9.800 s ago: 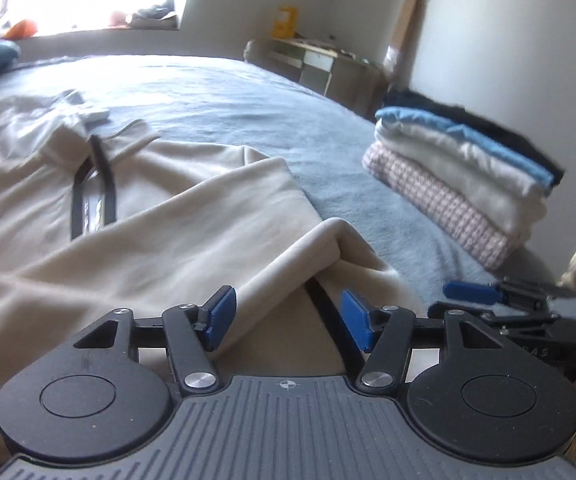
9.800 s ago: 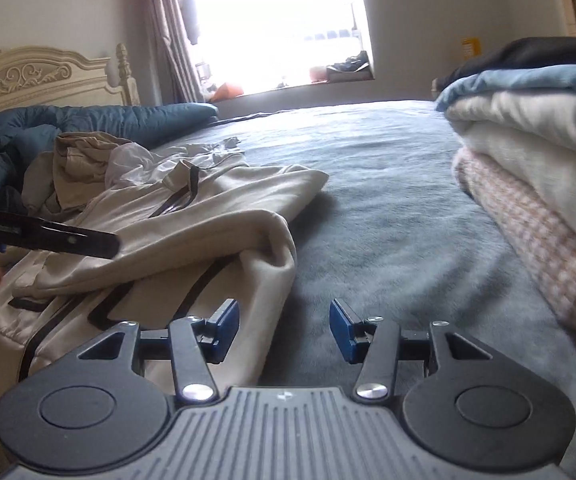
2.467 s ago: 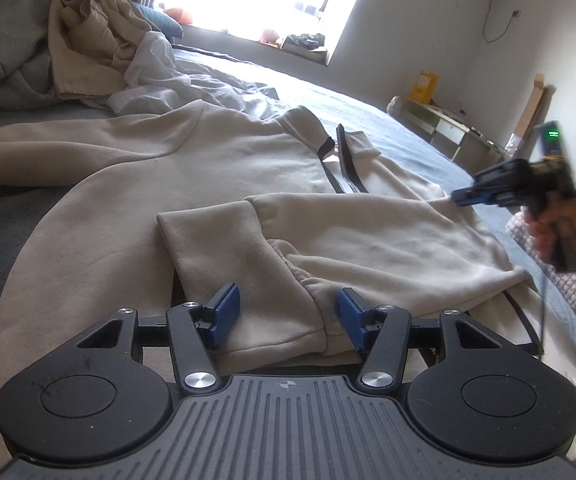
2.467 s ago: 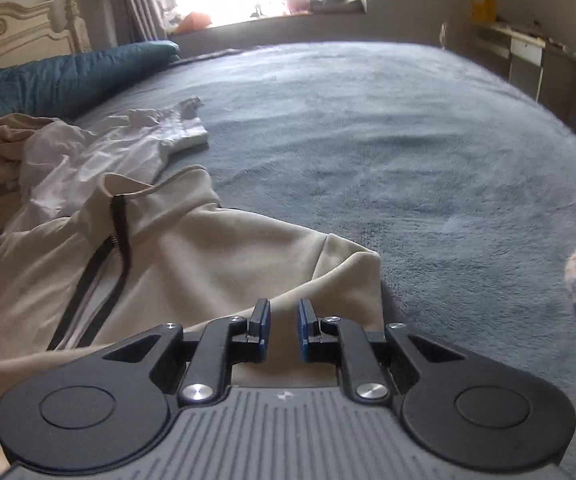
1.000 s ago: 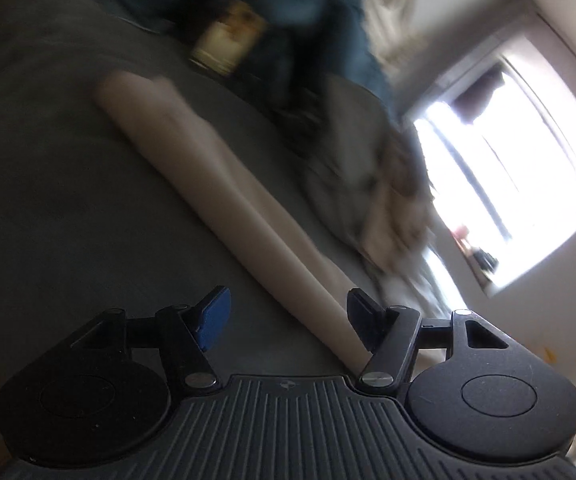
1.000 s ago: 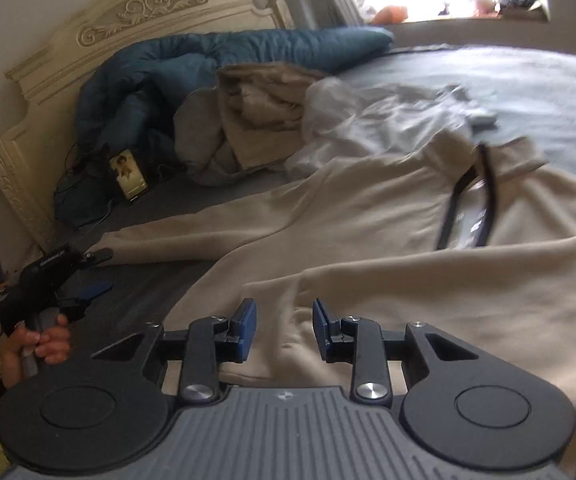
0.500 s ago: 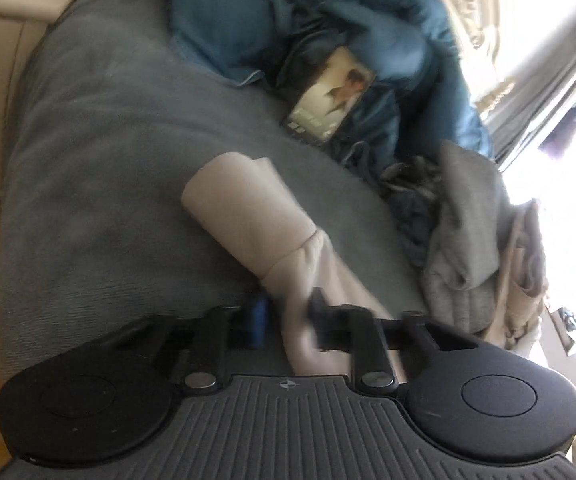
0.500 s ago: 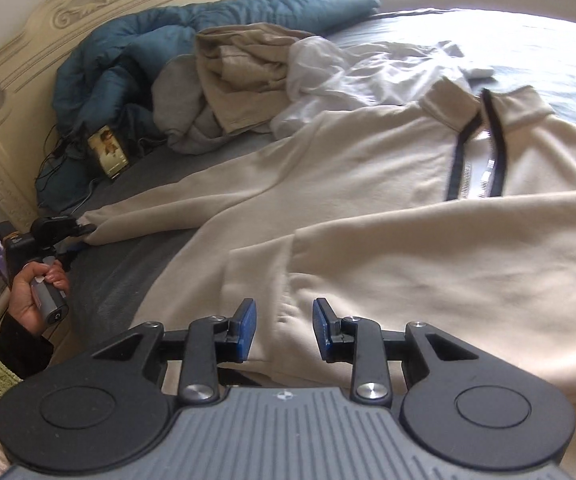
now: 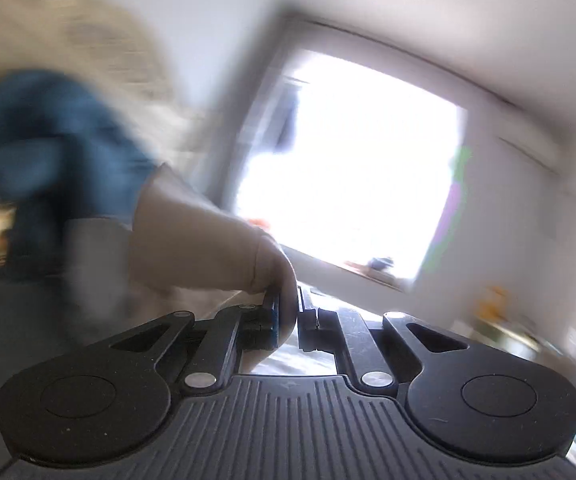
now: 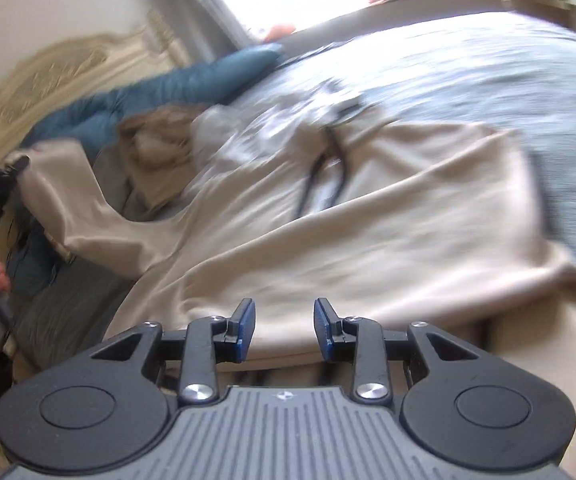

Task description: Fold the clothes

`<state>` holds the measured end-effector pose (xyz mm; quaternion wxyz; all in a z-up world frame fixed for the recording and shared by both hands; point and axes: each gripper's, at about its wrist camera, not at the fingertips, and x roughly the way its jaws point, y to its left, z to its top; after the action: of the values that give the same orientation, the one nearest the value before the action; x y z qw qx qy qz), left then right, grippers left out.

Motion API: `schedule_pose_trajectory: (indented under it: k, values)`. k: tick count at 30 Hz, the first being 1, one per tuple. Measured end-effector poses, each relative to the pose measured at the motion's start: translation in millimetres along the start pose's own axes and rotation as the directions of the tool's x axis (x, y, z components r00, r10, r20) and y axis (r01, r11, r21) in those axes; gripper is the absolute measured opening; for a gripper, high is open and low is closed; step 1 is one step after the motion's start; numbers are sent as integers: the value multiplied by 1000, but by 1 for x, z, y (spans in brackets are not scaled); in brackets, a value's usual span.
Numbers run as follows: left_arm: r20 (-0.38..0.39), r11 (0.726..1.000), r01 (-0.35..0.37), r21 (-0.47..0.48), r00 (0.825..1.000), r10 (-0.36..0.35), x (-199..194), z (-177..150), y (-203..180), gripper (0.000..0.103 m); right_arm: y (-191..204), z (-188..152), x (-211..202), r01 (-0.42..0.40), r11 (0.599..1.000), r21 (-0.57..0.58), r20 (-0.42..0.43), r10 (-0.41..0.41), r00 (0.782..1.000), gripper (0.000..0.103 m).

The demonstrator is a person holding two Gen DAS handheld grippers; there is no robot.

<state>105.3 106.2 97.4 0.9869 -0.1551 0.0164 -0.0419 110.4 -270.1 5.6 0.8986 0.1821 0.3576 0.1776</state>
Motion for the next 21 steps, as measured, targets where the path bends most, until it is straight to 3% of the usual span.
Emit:
schedule_pose_trajectory:
  k: [2,3,5,7,9,10,12,18,21]
  values:
    - [-103,993,109,54,989,-103,-6,-30,-39,14,-22,-2,-19,33,998,48,42,-35,999,37]
    - [-175,984,164,68,973,-150,-9,-50,-55,27,-34,-4,-28,47,996,75,58,-52,997,38]
    - [-339,964,262,45,912,-232,-14,-97,-75,45,-59,-8,-43,75,989,129,79,-85,993,41]
    - [-483,944,330,16,829,-281,-22,-145,-87,46,-83,-14,-53,100,978,185,74,-115,991,42]
    - [-561,942,336,-17,777,-287,-33,-174,-86,46,-97,-19,-57,103,969,223,65,-121,991,42]
    - [-571,943,331,-36,767,-292,-38,-180,-83,46,-103,-22,-60,103,965,240,61,-121,991,42]
    - [-572,945,319,-75,762,-303,-49,-185,-73,50,-108,-25,-60,74,962,264,56,-92,994,42]
    - [-516,976,217,-7,835,-189,-54,-159,-41,54,-96,-20,-34,-38,950,311,25,32,999,43]
    - [-488,987,158,13,863,-132,-52,-150,-25,54,-76,-14,-21,-34,964,264,4,35,999,43]
